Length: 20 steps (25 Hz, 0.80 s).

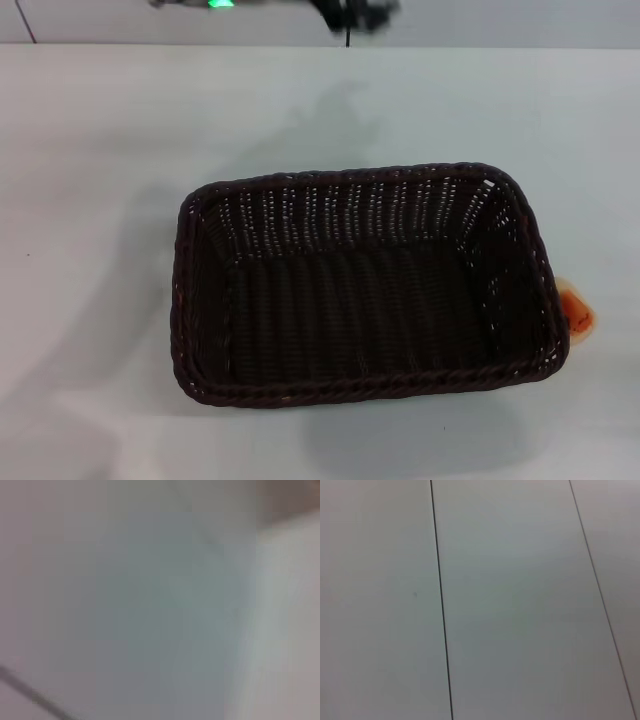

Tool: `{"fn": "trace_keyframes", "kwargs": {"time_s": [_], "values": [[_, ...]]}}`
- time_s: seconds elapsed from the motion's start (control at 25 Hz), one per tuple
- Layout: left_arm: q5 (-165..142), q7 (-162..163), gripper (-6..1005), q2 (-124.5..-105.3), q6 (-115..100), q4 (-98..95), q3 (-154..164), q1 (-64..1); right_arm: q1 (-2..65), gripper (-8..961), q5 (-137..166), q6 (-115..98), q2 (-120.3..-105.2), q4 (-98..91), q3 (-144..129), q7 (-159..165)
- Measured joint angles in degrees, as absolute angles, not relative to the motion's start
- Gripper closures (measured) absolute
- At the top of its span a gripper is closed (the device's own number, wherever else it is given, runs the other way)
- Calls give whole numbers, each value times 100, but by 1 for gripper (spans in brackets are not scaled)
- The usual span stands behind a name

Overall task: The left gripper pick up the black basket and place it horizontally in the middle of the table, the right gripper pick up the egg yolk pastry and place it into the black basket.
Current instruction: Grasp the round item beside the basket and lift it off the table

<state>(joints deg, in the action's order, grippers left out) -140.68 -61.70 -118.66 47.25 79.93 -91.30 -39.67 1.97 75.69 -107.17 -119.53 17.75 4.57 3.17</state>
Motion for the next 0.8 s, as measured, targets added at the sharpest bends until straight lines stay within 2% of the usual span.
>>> {"fn": "trace_keyframes", "kwargs": {"time_s": [0.08, 0.12, 0.28, 0.32, 0.36, 0.52, 0.6, 0.72, 0.8], "values": [[-13903, -6184, 299, -11855, 3682, 8255, -8910, -3518, 184, 199, 7577, -10707, -11953, 1775, 457, 315], [-13723, -6227, 291, -11834, 2486, 8418, -8648, -3050, 166, 199, 7580, -10699, -11953, 1771, 457, 311], [-13581, -6209, 271, -11832, 981, 8390, -8314, -2562, 158, 198, 7585, -10660, -11957, 1766, 438, 307], [-13494, -6120, 268, -11835, -247, 8190, -7969, -2277, 158, 198, 7586, -10634, -11960, 1766, 370, 306], [-13494, -6120, 266, -11835, -247, 8190, -7969, -2277, 158, 198, 7586, -10634, -11960, 1766, 370, 306], [-13654, -5274, 264, -11816, -2844, 7418, -7234, -1831, 175, 198, 7589, -10626, -11958, 1766, 204, 297], [-13716, -5033, 264, -11816, -3142, 7271, -7173, -1789, 192, 198, 7590, -10622, -11957, 1767, 90, 293], [-14502, -2881, 264, -11812, -4987, 6001, -7053, -1628, 194, 198, 7593, -10556, -11955, 1750, -222, 286], [-14809, -2341, 264, -11810, -5434, 5583, -7081, -1636, 193, 199, 7593, -10520, -11955, 1746, -323, 284]]}}
